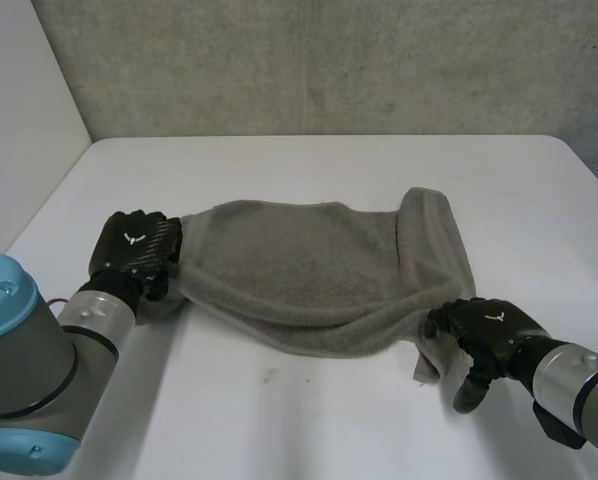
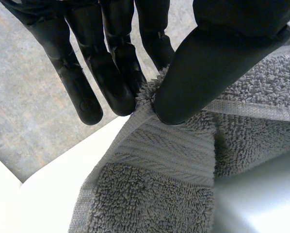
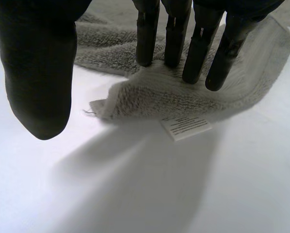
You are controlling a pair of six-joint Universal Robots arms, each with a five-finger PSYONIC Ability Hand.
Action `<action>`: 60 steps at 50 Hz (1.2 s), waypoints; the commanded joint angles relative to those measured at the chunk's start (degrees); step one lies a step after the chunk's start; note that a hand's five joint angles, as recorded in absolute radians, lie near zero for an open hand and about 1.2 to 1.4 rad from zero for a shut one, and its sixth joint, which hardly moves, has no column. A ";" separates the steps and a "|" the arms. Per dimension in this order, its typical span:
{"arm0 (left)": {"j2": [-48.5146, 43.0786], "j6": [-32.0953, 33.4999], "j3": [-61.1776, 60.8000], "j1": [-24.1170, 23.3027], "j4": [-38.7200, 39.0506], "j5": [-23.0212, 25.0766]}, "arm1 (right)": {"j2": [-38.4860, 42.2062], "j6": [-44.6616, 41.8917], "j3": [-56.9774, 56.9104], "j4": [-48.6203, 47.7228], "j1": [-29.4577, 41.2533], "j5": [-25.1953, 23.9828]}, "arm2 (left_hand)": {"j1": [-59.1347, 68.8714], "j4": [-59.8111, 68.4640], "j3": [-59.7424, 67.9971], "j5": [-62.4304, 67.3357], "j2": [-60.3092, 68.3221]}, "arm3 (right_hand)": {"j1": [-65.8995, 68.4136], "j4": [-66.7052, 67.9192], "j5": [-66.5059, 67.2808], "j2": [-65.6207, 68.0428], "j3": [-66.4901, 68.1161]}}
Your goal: Fold the towel.
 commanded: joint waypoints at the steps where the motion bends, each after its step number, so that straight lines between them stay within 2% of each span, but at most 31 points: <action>1: -0.14 0.00 0.15 0.04 0.13 -0.04 | 3.86 2.92 0.10 -7.71 0.91 1.10 | 11.75 10.15 10.29 11.13 10.23 | -0.91 -0.69 1.21 -1.20 -0.85; 16: -0.58 0.00 -0.02 -0.05 0.13 0.05 | 9.75 9.52 -5.52 -9.48 4.08 5.93 | 11.75 10.15 10.29 11.13 10.23 | 4.48 4.70 6.59 4.18 4.54; 34: -0.40 0.09 -0.64 -0.05 0.13 -0.04 | 9.23 15.23 -8.07 -7.90 5.13 6.20 | 11.75 10.15 10.29 11.13 10.23 | 4.31 4.53 6.43 4.01 4.37; 46: -0.23 0.00 -0.81 -0.14 0.13 0.05 | 8.79 15.85 -9.04 -7.02 6.72 6.64 | 11.75 10.15 10.29 11.13 10.23 | 5.66 5.88 7.77 5.36 5.71; 60: -0.31 0.09 -1.43 -0.49 0.22 0.05 | 14.59 15.33 -9.92 -8.78 10.23 12.17 | 11.75 10.15 10.29 11.13 10.23 | 7.84 8.06 9.96 7.55 7.90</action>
